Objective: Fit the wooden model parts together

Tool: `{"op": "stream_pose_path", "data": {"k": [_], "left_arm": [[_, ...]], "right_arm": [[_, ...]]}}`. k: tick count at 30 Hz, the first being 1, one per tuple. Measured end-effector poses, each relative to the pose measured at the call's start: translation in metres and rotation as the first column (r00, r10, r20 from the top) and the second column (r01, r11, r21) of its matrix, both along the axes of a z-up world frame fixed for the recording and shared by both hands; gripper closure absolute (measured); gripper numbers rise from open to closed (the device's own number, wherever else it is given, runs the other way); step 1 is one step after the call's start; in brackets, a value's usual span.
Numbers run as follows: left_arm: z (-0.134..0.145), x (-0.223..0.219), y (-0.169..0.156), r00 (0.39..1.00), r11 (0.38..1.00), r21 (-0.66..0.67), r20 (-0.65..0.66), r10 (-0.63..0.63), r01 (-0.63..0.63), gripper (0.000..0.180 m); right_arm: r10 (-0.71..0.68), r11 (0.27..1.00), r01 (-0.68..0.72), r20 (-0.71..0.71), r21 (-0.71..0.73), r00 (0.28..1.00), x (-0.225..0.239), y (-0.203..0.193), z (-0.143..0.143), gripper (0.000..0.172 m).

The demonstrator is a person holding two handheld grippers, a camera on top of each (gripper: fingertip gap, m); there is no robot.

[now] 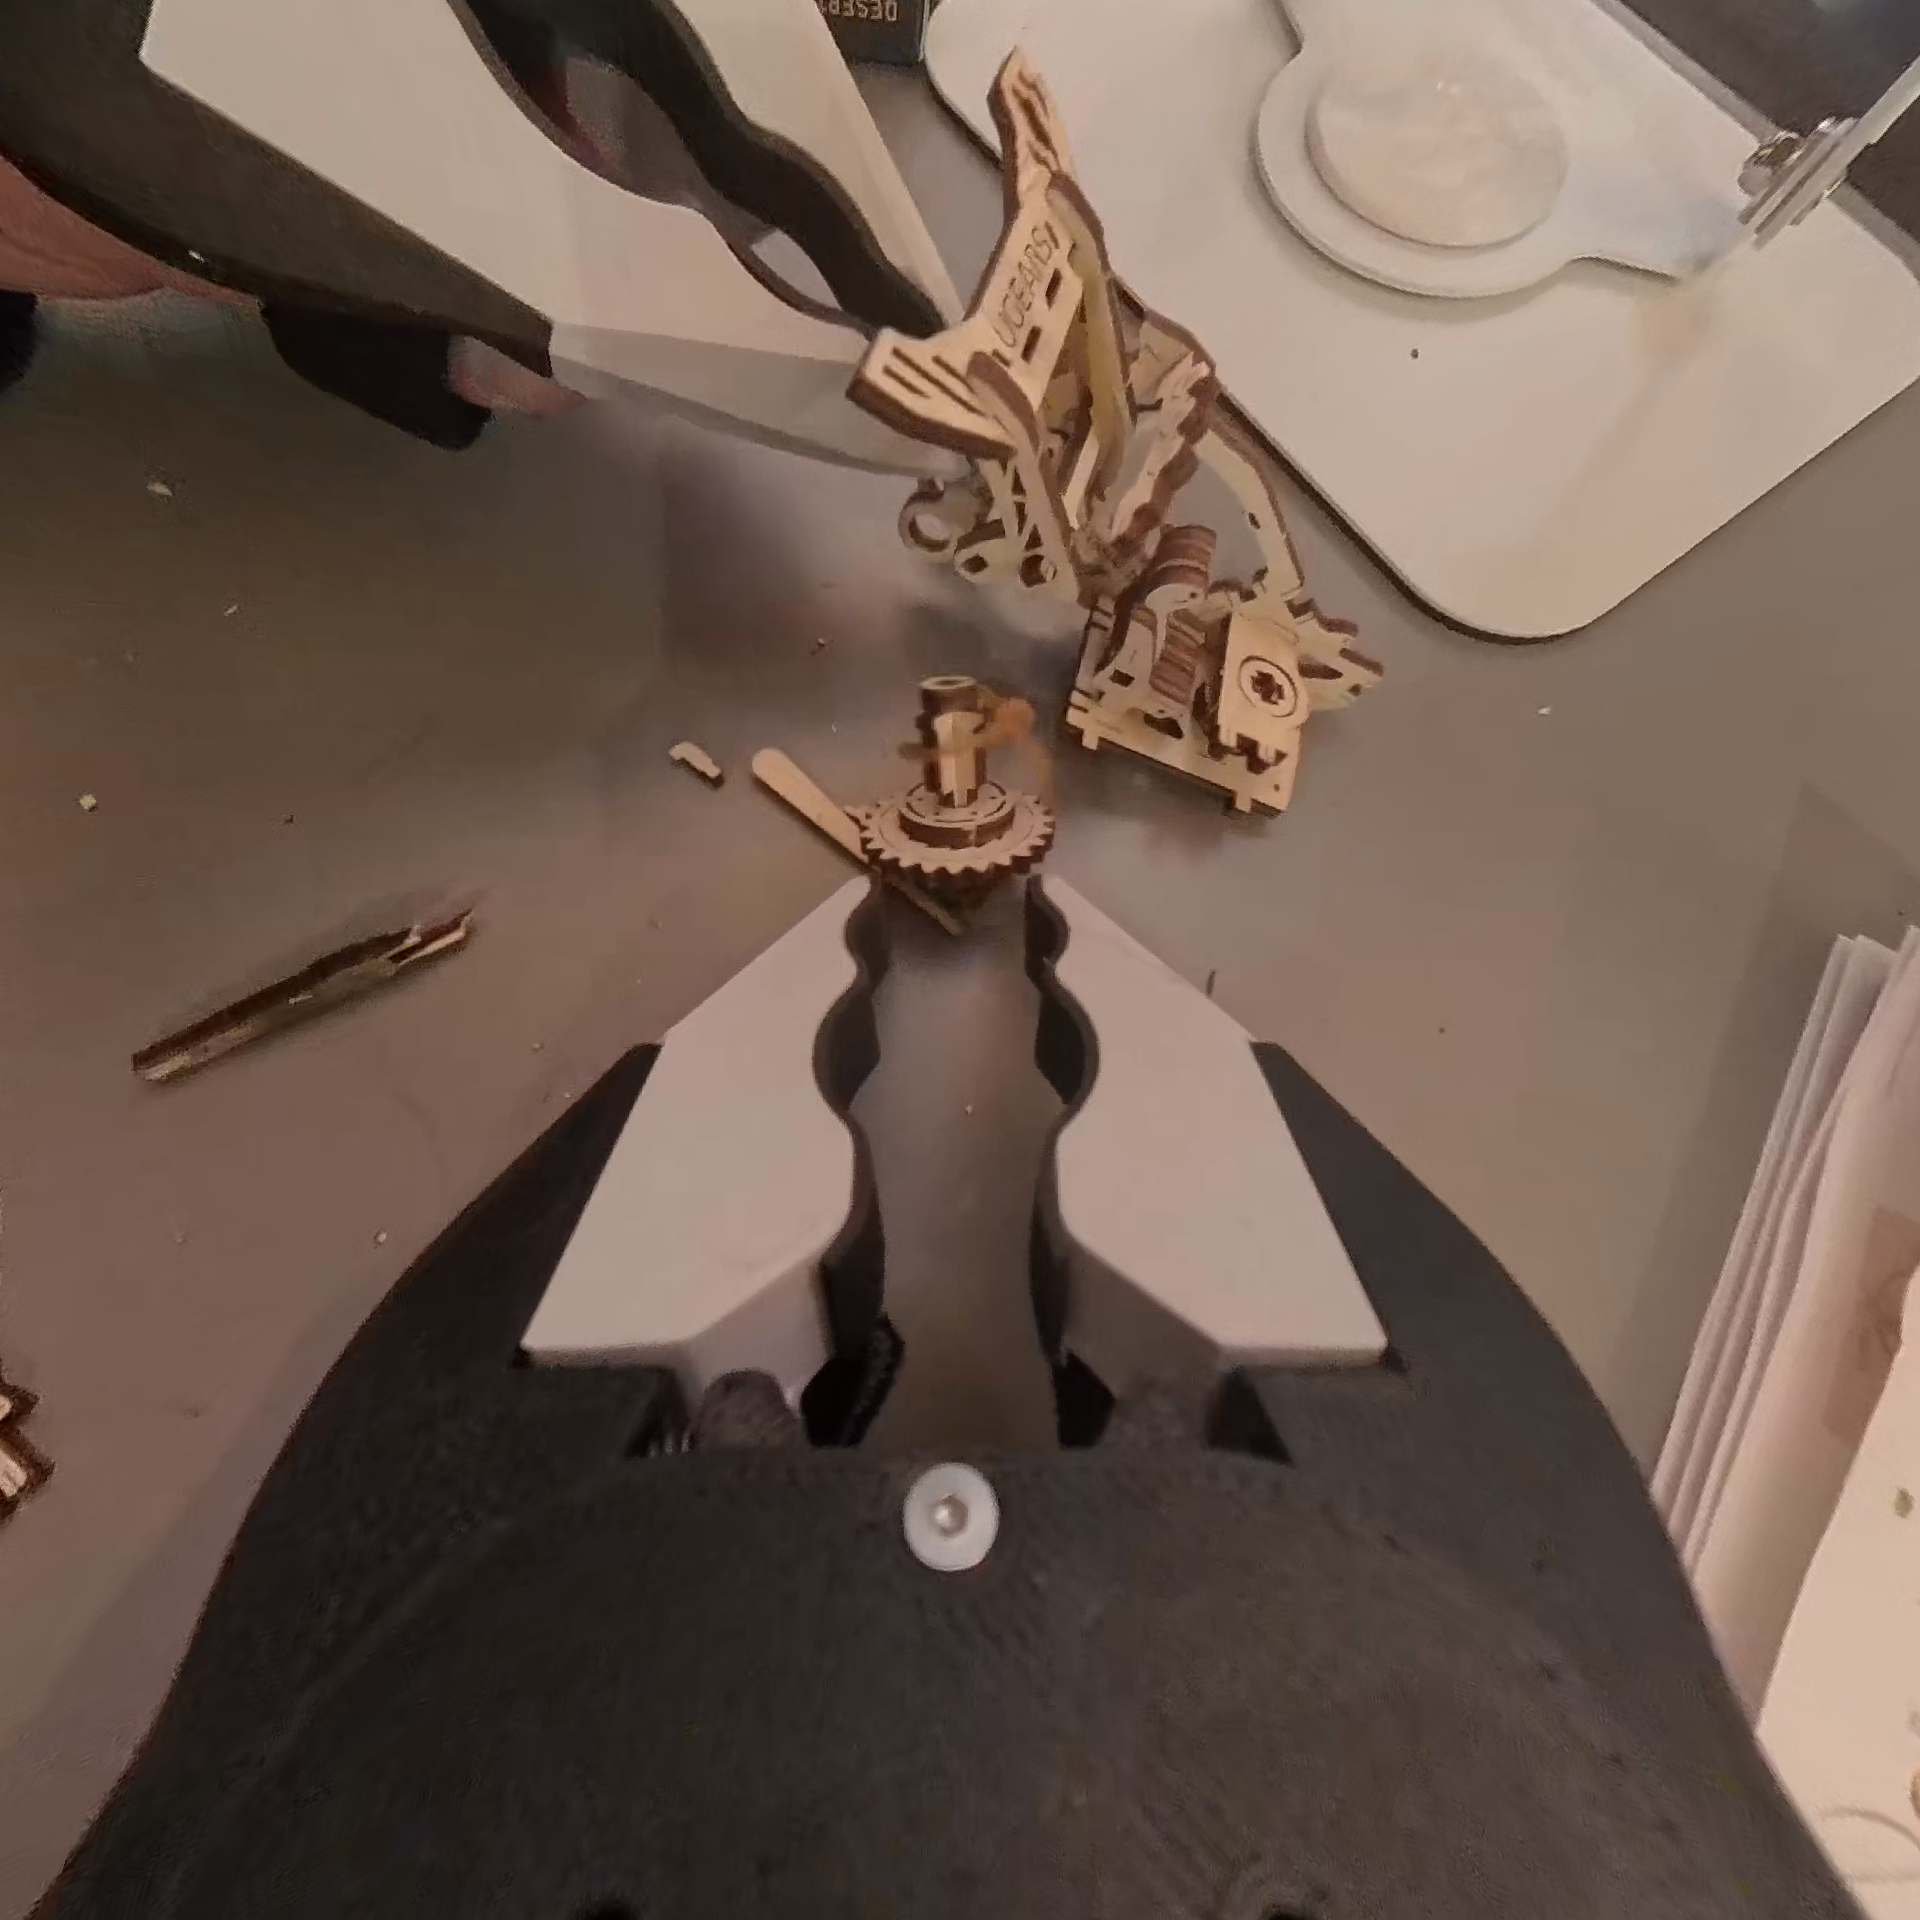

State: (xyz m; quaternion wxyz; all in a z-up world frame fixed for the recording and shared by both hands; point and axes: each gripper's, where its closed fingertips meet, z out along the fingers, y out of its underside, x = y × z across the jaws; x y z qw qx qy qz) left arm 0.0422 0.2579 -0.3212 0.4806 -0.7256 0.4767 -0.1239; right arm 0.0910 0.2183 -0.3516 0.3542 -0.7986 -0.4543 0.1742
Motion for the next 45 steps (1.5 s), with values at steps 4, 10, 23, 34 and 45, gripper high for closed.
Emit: {"op": "stream_pose_path", "data": {"k": [4,10,23,34,45], "left_arm": [[-0.003,0.000,0.002,0.999,0.995,-0.101,0.041,-0.002,0.006,0.176],[-0.002,-0.002,0.003,0.995,0.984,-0.178,0.094,0.023,-0.006,0.177],[-0.005,-0.003,0.015,0.992,0.976,-0.206,0.096,0.086,-0.064,0.177],[-0.005,-0.003,0.022,0.987,0.969,-0.231,0.111,0.118,-0.090,0.176],[-0.007,-0.001,0.015,0.992,0.970,-0.239,0.100,0.076,-0.050,0.174]], "right_arm": [[0.000,1.000,0.000,0.007,0.005,1.000,-0.002,0.003,-0.001,0.170],[0.006,1.000,-0.006,0.003,-0.010,1.000,-0.003,0.002,0.003,0.172],[-0.077,0.992,0.075,-0.010,-0.097,0.997,0.011,0.006,0.010,0.136],[-0.173,0.981,0.168,-0.049,-0.093,0.984,-0.013,0.039,0.000,0.146],[0.095,0.930,-0.090,-0.003,-0.356,0.995,-0.001,-0.011,0.008,0.147]]}}
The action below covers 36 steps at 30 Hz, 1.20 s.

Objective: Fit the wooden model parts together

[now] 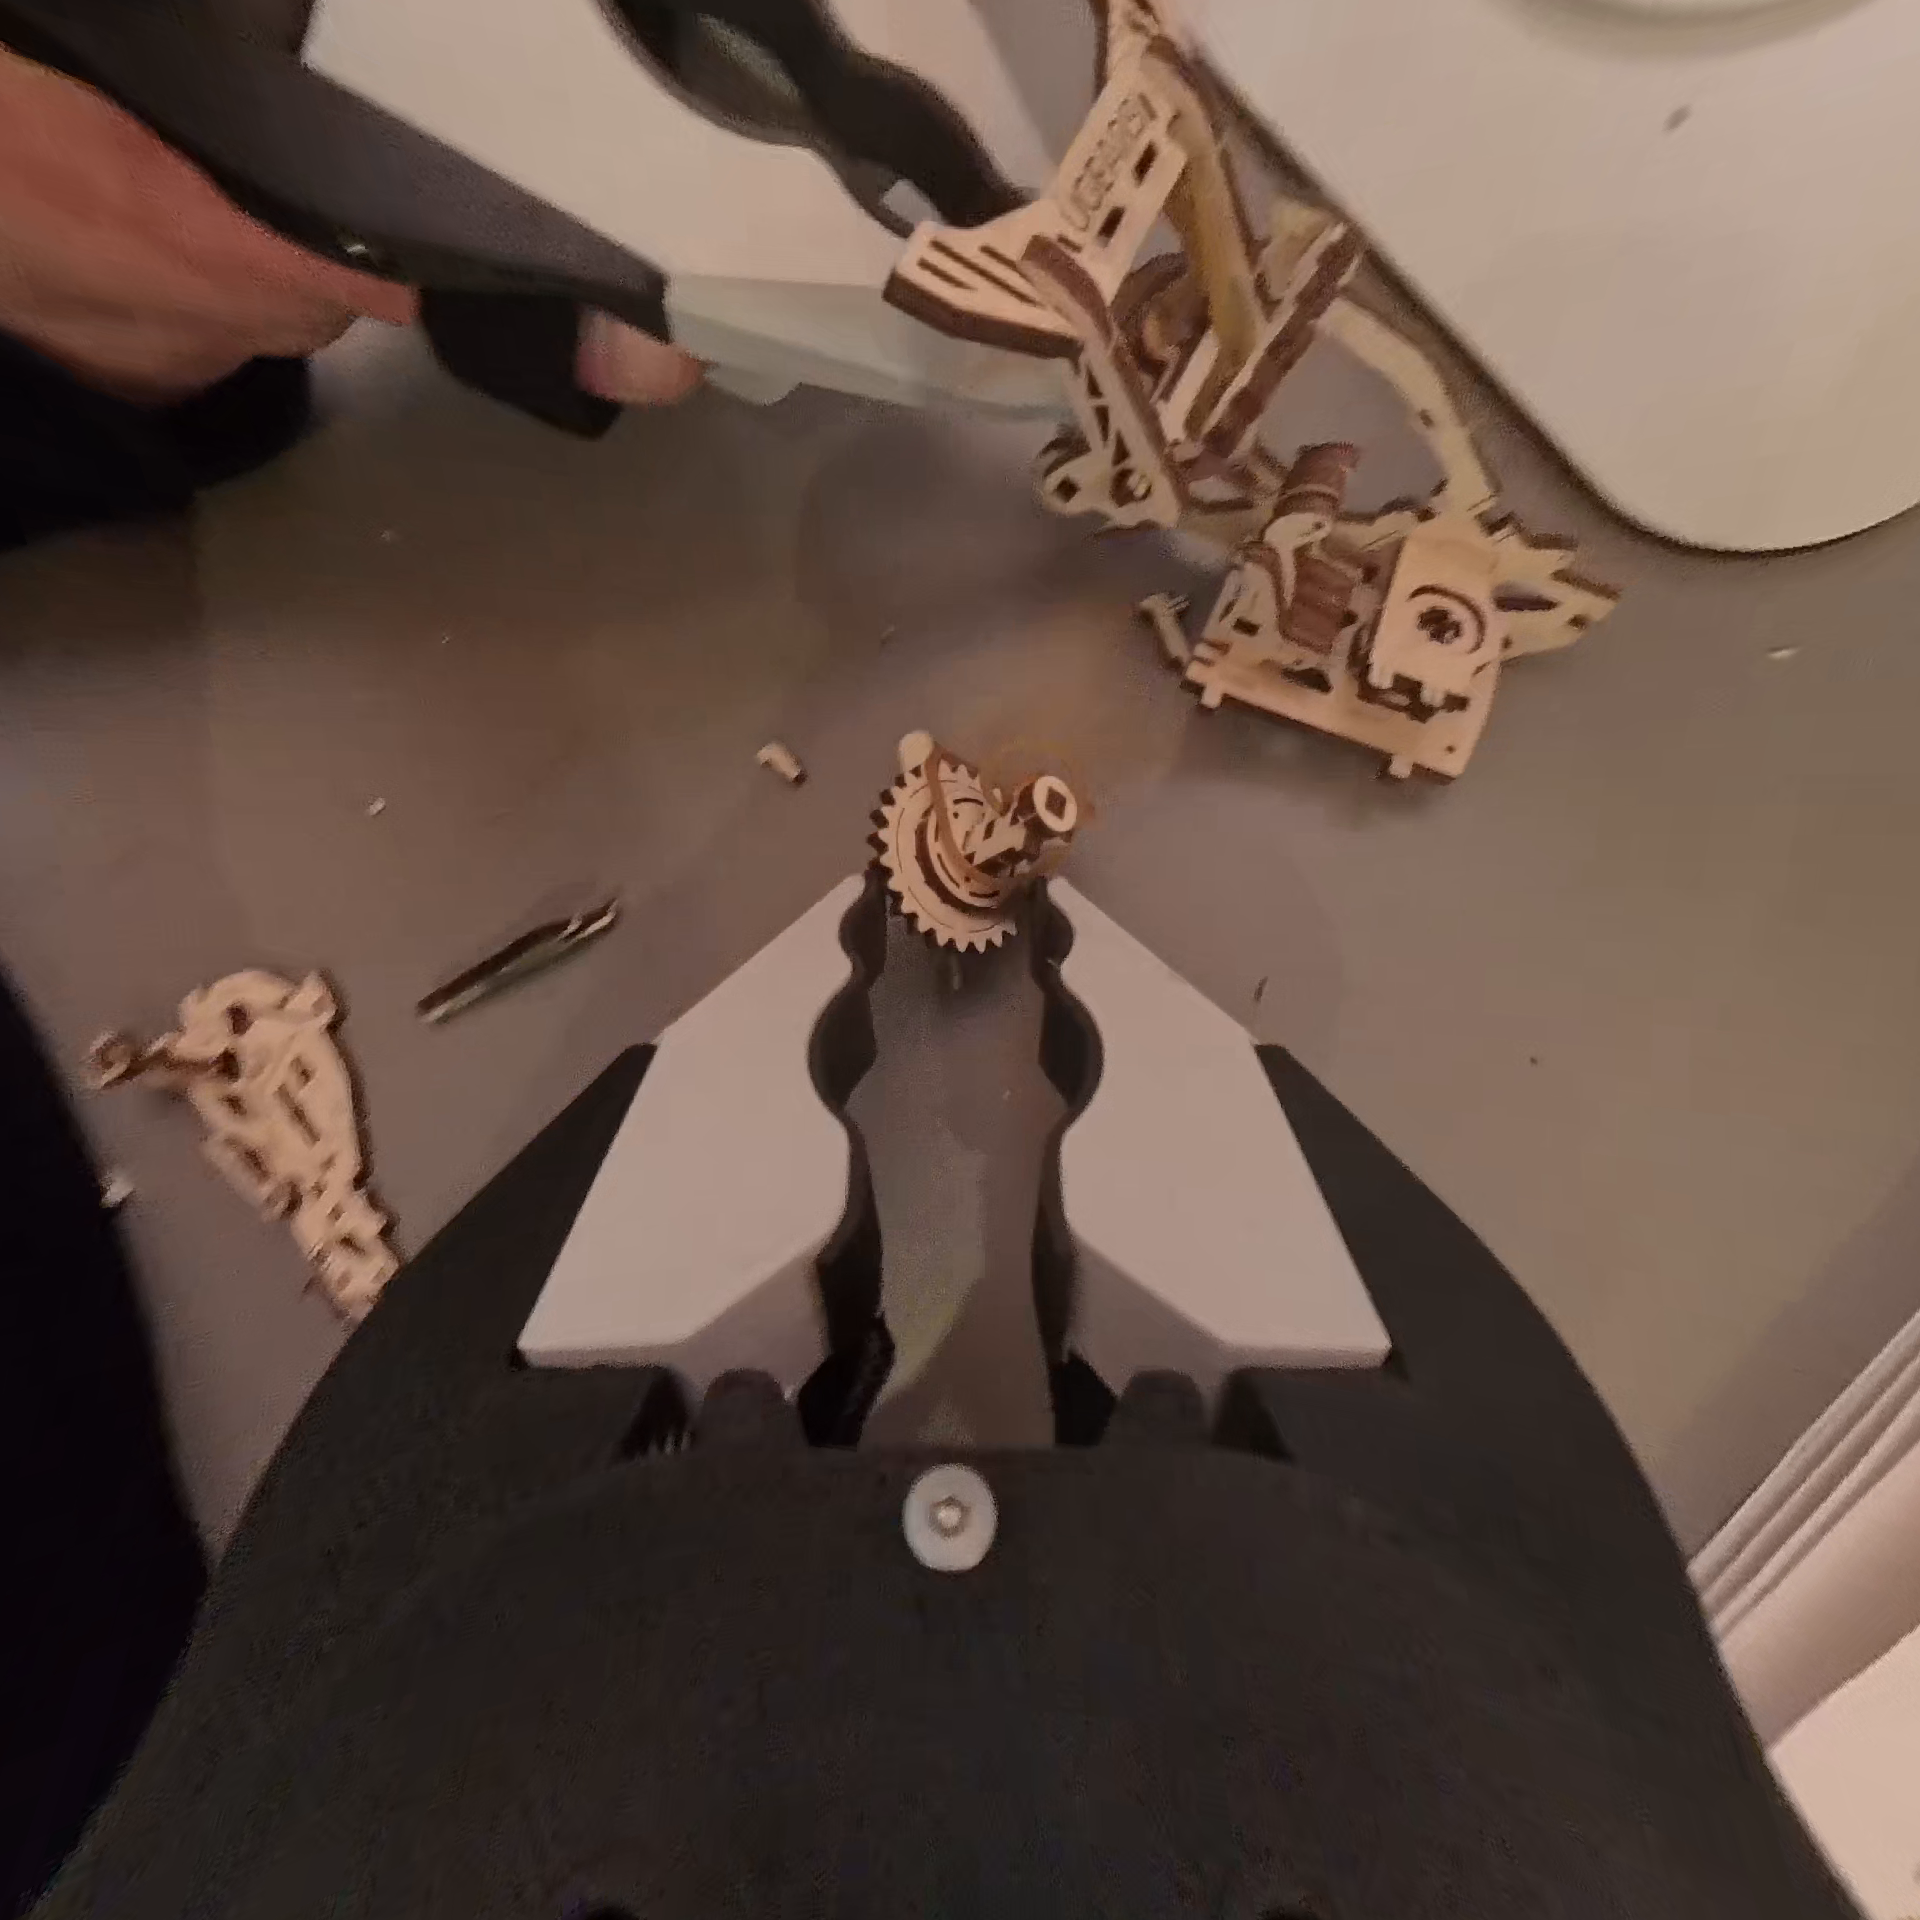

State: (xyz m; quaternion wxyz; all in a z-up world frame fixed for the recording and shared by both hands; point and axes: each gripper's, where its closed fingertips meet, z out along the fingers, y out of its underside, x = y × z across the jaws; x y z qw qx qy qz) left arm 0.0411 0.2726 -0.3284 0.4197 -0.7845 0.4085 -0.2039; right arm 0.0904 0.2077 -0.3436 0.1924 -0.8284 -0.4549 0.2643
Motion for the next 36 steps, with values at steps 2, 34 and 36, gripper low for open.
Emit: {"op": "stream_pose_path", "data": {"k": [2,34,36], "left_arm": [[-0.001,-0.004,-0.002,1.000,1.000,-0.005,-0.003,0.010,-0.010,0.157],[0.114,0.052,-0.125,0.794,0.910,0.306,0.459,-0.399,0.280,0.180],[0.118,0.051,-0.121,0.793,0.922,0.316,0.491,-0.361,0.224,0.180]], "right_arm": [[0.023,0.999,-0.024,-0.016,-0.024,1.000,0.003,-0.004,0.007,0.147],[0.020,0.982,0.035,-0.280,0.187,0.960,0.004,-0.061,0.107,0.140],[-0.112,0.960,0.177,-0.281,0.217,0.953,0.015,-0.049,0.108,0.134]]}}
